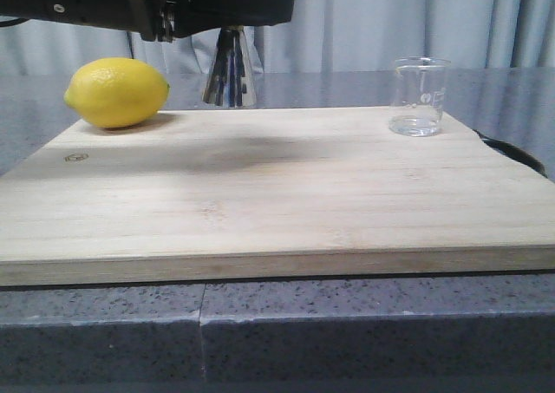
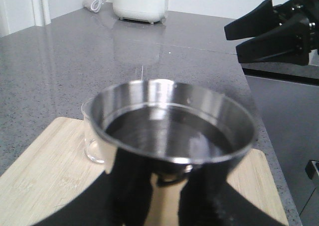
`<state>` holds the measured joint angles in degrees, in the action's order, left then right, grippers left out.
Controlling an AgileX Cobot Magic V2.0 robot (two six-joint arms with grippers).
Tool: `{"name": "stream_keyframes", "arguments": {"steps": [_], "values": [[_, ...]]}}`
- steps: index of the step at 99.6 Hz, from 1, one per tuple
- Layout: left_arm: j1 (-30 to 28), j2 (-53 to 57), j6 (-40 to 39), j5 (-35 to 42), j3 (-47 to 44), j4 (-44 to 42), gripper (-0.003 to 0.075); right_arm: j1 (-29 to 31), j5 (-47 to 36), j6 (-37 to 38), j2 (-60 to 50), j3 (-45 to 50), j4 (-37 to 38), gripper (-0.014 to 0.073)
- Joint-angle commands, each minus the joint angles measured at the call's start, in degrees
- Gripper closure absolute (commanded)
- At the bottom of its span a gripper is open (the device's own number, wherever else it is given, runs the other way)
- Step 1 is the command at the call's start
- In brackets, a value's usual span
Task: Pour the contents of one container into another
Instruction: 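Open the right gripper and withdraw it upward from the beaker, then lower the filled jigger onto the board with the left gripper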
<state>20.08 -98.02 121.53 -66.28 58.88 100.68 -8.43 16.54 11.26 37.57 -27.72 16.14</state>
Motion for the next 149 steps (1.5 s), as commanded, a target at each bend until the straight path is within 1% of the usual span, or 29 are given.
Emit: {"name": "stream_keyframes", "arguments": {"steps": [1,7,17,149], "values": [[0.34,2.79,-0.01,-5.72,1.19,5.29,0.0500,2.03,-7.59,-0.85,-0.25,-0.75,0.18,0.0008],[0.34,2.79,-0.01,-5.72,1.19,5.29,0.0500,2.28,-10.27,-0.85,-0.25,-0.47,0.96,0.0008],[0.34,2.79,-0.01,-5.72,1.19,5.29,0.0500,2.28,-11.89,-0.85,-0.25,-0.43,1.09,0.0008],[0.34,2.66,-0.01,-5.24,1.19,5.29,0.0500,2.28,-12.03,-0.85,-0.25,-0.43,1.09,0.0008]]}}
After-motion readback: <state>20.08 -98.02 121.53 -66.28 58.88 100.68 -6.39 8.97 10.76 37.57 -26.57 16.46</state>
